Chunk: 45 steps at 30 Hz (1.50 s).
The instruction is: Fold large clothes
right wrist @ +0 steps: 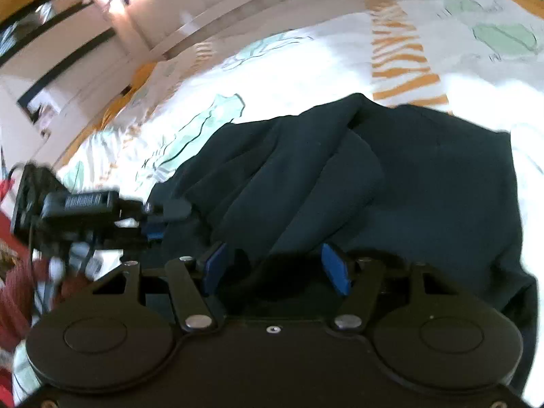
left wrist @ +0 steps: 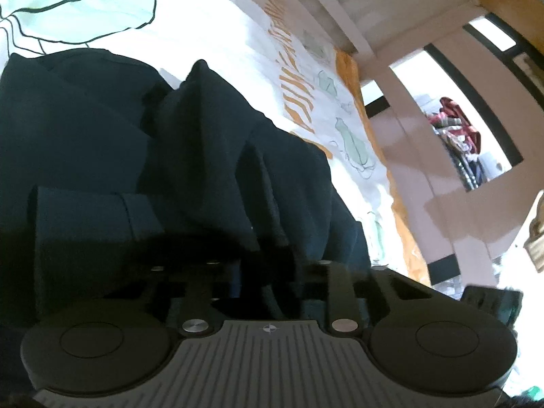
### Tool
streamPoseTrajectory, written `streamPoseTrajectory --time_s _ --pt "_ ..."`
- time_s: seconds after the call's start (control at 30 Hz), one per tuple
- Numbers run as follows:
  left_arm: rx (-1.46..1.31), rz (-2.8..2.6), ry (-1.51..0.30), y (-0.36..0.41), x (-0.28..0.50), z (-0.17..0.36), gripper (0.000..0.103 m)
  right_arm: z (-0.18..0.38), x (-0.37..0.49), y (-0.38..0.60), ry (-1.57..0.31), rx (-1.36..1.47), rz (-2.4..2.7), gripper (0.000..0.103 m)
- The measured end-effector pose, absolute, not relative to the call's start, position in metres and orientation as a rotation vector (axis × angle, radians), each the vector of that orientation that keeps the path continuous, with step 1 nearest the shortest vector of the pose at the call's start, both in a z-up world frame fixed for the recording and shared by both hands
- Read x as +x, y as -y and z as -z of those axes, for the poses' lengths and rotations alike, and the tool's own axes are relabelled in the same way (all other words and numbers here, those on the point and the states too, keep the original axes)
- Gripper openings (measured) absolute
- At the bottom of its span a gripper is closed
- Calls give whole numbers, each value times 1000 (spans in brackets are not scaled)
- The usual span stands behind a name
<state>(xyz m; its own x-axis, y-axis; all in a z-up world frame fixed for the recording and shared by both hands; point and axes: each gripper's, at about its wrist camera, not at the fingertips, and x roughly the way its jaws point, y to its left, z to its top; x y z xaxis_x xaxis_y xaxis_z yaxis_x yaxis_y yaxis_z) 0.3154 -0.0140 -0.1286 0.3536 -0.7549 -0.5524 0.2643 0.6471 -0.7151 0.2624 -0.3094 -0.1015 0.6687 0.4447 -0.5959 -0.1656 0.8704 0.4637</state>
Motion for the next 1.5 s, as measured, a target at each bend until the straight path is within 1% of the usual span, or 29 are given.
streamPoseTrajectory --time_s 0.1,0.13,0.2,0.23,0.3,0.37,0.43,0.5,0.57,0.6,0.67,0.7,0.83,0.93,0.97,1.0,1.07,1.13,1.27,1.43,1.5 --pt "-574 686 -976 15 312 125 19 110 269 311 -779 410 -314 66" --pt "-575 675 -962 14 311 122 18 110 273 310 -784 402 -309 63" --pt "-552 666 -907 14 307 110 17 102 280 303 -777 322 -308 28" --pt "-529 667 -866 13 304 102 17 93 282 296 -744 247 -311 14" --pt "-470 677 -773 16 292 83 17 73 274 292 -631 172 -384 14" --pt "-429 693 -721 19 281 76 17 59 264 299 -540 194 -427 14" --pt "-398 686 -737 23 272 87 17 61 257 314 -529 251 -394 15" --pt "-350 659 -800 28 270 107 17 81 257 329 -596 282 -309 17" --pt "-307 617 -865 28 268 128 17 110 258 342 -722 263 -173 45" --pt "-303 617 -881 26 266 136 18 119 255 348 -744 264 -138 50" --pt "-310 630 -865 20 262 141 18 129 241 362 -726 325 -123 59" --pt "-309 629 -860 18 260 139 20 129 235 366 -715 341 -116 61" --pt "-276 617 -827 10 254 125 22 111 216 368 -607 298 -107 63" --pt "-231 573 -735 7 250 107 26 95 209 352 -532 232 -155 63" --pt "-234 556 -709 8 251 101 30 92 210 345 -521 210 -178 63" --pt "-243 537 -693 12 255 96 36 89 213 337 -515 184 -197 63" --pt "-268 499 -688 15 267 90 42 87 225 318 -521 117 -222 63" --pt "-278 467 -677 17 275 88 42 90 237 303 -534 84 -233 63" --pt "-266 426 -690 30 294 92 43 101 262 299 -581 168 -192 64" --pt "-266 423 -738 39 307 105 43 113 275 307 -591 249 -175 64" --pt "-252 426 -755 42 309 111 42 114 277 306 -596 248 -193 57"
